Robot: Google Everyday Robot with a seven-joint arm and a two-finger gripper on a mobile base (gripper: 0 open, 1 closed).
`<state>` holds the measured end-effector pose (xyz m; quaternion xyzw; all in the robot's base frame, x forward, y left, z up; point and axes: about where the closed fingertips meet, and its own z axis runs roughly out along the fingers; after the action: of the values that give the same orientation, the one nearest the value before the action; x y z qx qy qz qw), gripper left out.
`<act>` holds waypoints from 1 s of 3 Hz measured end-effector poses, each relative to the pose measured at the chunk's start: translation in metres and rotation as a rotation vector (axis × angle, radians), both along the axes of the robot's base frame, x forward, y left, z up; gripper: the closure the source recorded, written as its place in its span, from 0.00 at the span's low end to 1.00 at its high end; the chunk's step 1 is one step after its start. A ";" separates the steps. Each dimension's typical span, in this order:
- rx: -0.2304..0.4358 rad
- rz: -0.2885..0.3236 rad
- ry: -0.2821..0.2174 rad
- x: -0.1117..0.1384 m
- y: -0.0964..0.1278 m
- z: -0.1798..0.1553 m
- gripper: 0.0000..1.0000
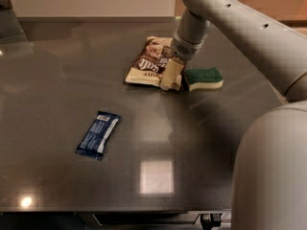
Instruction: Move brown chip bag near rxbar blueberry
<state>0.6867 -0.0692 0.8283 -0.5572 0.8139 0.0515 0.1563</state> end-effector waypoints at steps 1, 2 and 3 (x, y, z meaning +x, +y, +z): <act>-0.002 0.006 0.008 -0.002 -0.001 0.002 0.41; 0.014 0.020 0.012 -0.007 0.001 0.008 0.64; 0.044 0.043 0.017 -0.015 0.006 0.017 0.88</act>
Offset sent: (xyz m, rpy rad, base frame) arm -0.0135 0.0003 0.0229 0.0347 0.0094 0.0338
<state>0.6721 -0.0634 0.8455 -0.5707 0.8017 0.0774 0.1603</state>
